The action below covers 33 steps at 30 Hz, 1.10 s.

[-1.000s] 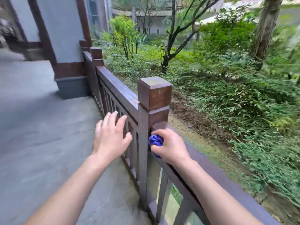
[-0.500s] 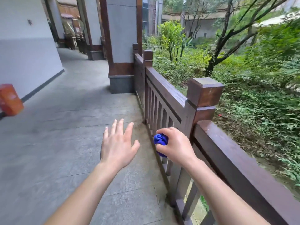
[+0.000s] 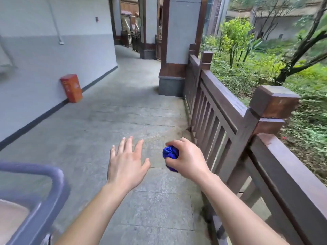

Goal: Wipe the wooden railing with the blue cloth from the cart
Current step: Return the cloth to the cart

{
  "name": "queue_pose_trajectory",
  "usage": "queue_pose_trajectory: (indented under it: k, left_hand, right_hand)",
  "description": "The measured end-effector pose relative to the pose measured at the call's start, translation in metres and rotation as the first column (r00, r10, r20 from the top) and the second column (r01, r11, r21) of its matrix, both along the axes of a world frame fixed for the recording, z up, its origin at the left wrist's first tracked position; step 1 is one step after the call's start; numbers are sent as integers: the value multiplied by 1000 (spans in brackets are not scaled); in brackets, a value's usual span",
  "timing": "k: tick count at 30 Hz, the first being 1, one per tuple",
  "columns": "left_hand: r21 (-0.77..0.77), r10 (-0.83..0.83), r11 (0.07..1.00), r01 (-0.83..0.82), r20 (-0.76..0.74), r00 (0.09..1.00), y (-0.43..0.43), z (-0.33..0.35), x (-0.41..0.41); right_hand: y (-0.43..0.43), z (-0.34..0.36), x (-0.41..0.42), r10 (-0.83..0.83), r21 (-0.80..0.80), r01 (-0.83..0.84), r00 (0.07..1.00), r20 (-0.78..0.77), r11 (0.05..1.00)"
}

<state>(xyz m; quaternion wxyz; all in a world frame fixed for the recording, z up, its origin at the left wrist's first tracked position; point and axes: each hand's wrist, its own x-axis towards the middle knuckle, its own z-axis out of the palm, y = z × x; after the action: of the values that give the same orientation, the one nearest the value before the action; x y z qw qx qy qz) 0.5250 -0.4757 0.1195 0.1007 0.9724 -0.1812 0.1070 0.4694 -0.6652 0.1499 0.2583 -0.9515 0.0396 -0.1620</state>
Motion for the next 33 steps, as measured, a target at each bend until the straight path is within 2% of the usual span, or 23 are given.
queue_pose_trajectory:
  k: [8,17,25,29,33]
  left_hand:
    - [-9,295,955,-295,-36,955,58,-13,-85]
    - [51,581,813,-579,-94,808,132,-26,-208]
    - [79,715,698,-712,-40,697,203,-35,-276]
    - [95,762,647,-757,-60,644,243,-40,-303]
    - [47,800,600,-798,-57,598,287,-47,-339]
  right_hand:
    - [54,-10,-15,317,16,-317,948,0,948]
    - [138,-28,-61,604,80,-601,796,-25,795]
    - [232,-27,-96,751,61,-749,660,-9,659]
    - [278,-30,-110,782,62,-780,623,-12,623]
    - [323,-39,-129,812,85,-808,582,-32,583]
